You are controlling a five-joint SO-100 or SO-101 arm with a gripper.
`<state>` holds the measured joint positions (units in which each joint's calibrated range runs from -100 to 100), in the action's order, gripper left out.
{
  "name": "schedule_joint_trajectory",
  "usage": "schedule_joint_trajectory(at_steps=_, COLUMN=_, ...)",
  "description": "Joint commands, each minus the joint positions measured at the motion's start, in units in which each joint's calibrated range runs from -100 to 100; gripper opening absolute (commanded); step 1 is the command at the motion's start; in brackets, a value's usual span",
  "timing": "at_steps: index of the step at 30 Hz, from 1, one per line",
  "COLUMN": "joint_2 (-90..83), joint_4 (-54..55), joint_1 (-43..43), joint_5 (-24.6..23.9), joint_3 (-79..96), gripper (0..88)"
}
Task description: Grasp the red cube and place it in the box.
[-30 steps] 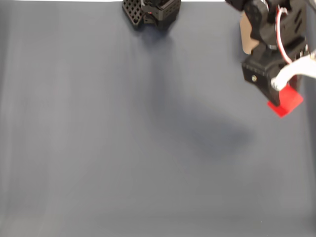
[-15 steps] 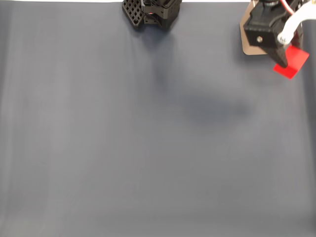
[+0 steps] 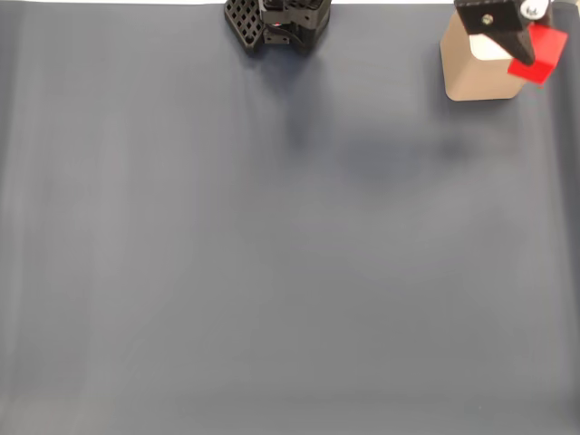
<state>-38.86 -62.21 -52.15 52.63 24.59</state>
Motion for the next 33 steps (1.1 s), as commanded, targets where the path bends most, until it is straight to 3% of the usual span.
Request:
schedule_joint_trajectory(at_steps=1, joint_2=-3.69, joint_4=-1.31, joint_1=-2.32, joint_5=0.10, joint_3=-0.05, gripper=7.7)
schedule_joint_trajectory(at_steps=33, joint_2=-12.26, joint_4=-2.87, joint_1=-12.48, joint_5=2.49, joint_3=8.71, gripper=7.5)
